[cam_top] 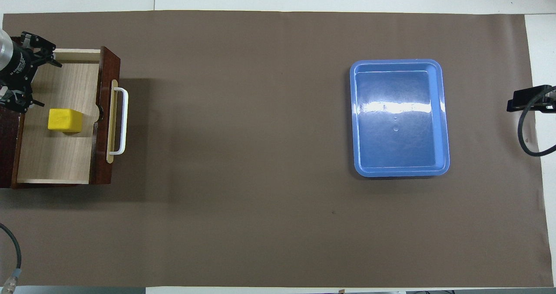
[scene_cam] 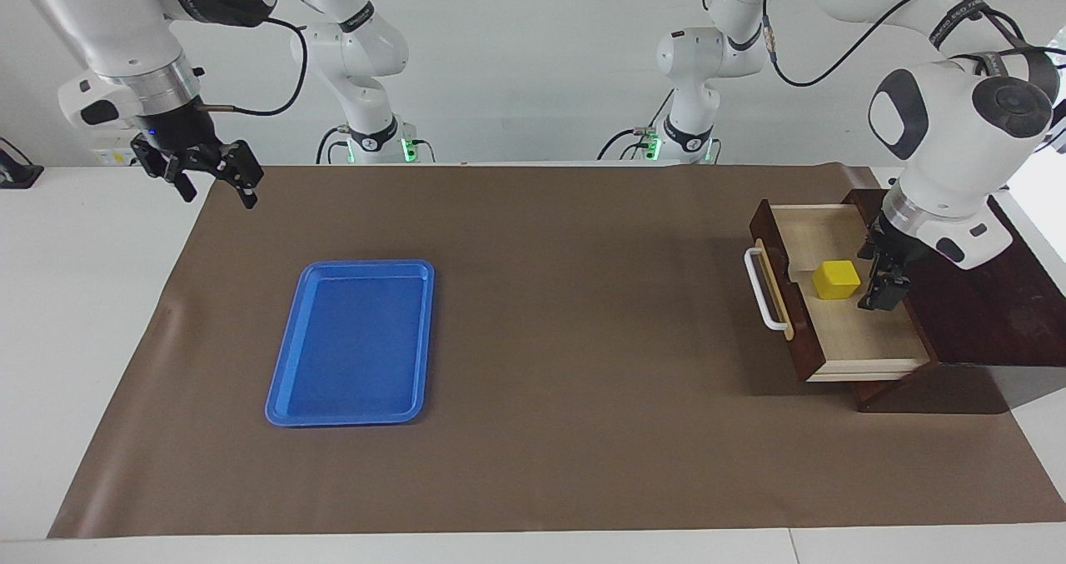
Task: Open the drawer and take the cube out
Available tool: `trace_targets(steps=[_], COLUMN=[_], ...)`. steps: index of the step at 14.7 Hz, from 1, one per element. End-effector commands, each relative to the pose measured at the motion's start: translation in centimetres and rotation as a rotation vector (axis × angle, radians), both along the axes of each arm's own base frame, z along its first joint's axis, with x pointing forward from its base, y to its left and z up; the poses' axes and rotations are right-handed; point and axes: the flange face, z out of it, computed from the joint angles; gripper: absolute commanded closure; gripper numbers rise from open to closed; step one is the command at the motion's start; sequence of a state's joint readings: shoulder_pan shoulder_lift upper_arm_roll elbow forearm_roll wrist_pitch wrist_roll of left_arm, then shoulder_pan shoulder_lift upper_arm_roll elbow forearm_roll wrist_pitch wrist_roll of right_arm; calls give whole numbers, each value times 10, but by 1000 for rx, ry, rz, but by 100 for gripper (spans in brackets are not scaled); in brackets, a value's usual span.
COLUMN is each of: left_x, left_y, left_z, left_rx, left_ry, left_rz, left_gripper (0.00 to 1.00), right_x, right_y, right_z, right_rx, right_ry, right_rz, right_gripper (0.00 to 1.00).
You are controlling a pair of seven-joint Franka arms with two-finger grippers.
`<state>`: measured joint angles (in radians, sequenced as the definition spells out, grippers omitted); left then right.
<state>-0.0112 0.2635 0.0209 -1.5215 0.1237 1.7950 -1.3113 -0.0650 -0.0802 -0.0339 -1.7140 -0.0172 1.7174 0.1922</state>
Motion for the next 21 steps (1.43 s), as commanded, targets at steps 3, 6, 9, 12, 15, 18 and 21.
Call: trace_targets(steps=[3,6,9,12,15,18,21], left_x=[-27,-38,-46,-56,-57,-62,-62], left_y=[27,40,40,35,38,39,39], left_z=[-27,-39,-45,-54,-69,-79,-80], left_rx=[-20,-19,-19,-19,-19,0,1], left_ry=[-58,-41,-31,-27,-42,-37,-37], left_rz=[226,283,350,356,360,351,350], left_gripper=[0,0,0,0,0,0,0], right_x=[6,23,52,77,82,83,82], right_y=[19,56,113,171,212,239,244], right_z=[-16,-34,-38,-48,-71,-81,-97], right_rx=[37,109,203,259,282,293,325], right_ry=[14,67,159,229,300,299,336], right_rz=[-477,-749,-940,-971,-1016,-998,-1018], right_gripper=[8,8,8,8,8,8,8])
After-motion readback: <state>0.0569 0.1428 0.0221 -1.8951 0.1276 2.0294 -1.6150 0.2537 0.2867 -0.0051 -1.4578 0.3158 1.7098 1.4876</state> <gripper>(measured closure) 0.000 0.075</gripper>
